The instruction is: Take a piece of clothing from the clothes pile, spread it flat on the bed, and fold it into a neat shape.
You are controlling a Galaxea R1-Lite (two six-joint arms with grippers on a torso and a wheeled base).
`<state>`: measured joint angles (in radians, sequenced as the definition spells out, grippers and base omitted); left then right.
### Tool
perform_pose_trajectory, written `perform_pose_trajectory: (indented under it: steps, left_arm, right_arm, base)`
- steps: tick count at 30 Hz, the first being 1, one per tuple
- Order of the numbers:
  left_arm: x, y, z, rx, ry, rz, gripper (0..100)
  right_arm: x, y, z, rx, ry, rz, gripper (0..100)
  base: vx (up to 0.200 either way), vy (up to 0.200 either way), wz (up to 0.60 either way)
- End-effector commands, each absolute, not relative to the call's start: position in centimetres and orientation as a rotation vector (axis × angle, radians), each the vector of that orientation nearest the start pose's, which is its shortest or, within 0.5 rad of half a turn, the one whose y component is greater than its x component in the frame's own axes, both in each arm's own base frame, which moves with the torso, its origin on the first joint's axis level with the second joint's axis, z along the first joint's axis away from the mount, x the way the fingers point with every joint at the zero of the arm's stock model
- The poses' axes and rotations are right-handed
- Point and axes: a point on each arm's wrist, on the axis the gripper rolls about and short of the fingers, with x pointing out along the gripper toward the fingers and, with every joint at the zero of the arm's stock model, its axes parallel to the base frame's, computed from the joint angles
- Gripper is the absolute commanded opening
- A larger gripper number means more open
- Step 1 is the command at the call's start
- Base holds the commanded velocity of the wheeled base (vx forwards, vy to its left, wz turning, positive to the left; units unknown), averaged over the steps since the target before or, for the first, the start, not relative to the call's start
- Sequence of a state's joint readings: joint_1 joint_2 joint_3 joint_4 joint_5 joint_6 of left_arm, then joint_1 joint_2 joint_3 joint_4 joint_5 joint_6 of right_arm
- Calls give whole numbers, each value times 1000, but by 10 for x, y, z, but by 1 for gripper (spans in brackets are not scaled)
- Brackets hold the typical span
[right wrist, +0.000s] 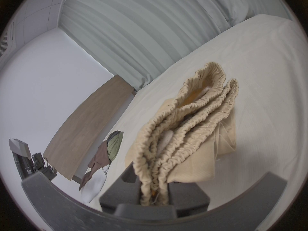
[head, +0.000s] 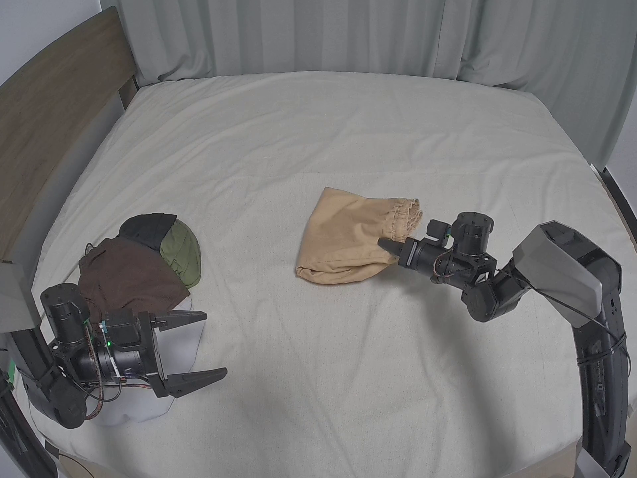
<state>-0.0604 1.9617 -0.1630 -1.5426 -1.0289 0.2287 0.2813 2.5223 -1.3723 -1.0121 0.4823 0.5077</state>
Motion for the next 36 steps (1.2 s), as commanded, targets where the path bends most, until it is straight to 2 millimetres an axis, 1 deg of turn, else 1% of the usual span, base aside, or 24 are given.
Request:
perform_pose_trajectory:
  steps: [1, 2, 4, 5, 7, 23, 24, 27, 28, 29, 31, 33, 34, 35, 36]
  left_arm:
    - [235, -34, 68, 83, 107, -1107, 100]
    - [235, -35, 68, 83, 107, -1108, 100]
    - [234, -35, 70, 87, 99, -1109, 100]
    - [234, -35, 71, 89, 96, -1109, 100]
    - [233, -35, 71, 88, 97, -1109, 100]
    - [233, -35, 70, 87, 100, -1111, 100]
    - [233, -35, 70, 86, 101, -1111, 100]
    - [233, -35, 70, 86, 101, -1111, 100]
    - [233, -35, 70, 86, 101, -1111, 100]
    - [233, -35, 70, 85, 103, -1111, 100]
    - [233, -35, 70, 86, 101, -1111, 100]
    - [233, -36, 71, 87, 100, -1113, 100]
    - [233, -36, 71, 87, 100, -1113, 100]
    - [233, -36, 72, 89, 96, -1111, 100]
    - [233, -36, 72, 91, 93, -1111, 100]
  right_arm:
    - [447, 141, 17, 479, 368, 695, 0]
    - [447, 140, 16, 475, 363, 692, 0]
    - [449, 139, -1, 466, 373, 674, 0]
    - [449, 138, -6, 466, 375, 672, 0]
    - [449, 138, -11, 466, 375, 672, 0]
    - [449, 137, -11, 466, 370, 656, 0]
    - [450, 137, -10, 466, 366, 654, 100]
    - [448, 136, -12, 466, 373, 642, 100]
    - [443, 133, -13, 467, 400, 630, 100]
    - [443, 132, -13, 467, 403, 628, 100]
    - [439, 123, -4, 471, 400, 610, 100]
    - [436, 112, 0, 473, 400, 589, 100]
    - [436, 112, 0, 473, 400, 589, 100]
    - [433, 103, 8, 472, 391, 571, 100]
    - [431, 98, 12, 471, 387, 563, 100]
  base:
    - [0, 0, 0]
    - [0, 0, 0]
    - [0, 0, 0]
    - [0, 0, 0]
    - [0, 0, 0]
    - [0, 0, 0]
    - [0, 0, 0]
    - [0, 0, 0]
    - [0, 0, 0]
    - [0, 0, 0]
    - [0, 0, 0]
    - [0, 0, 0]
    - [0, 0, 0]
    - [0, 0, 0]
    - [0, 0, 0]
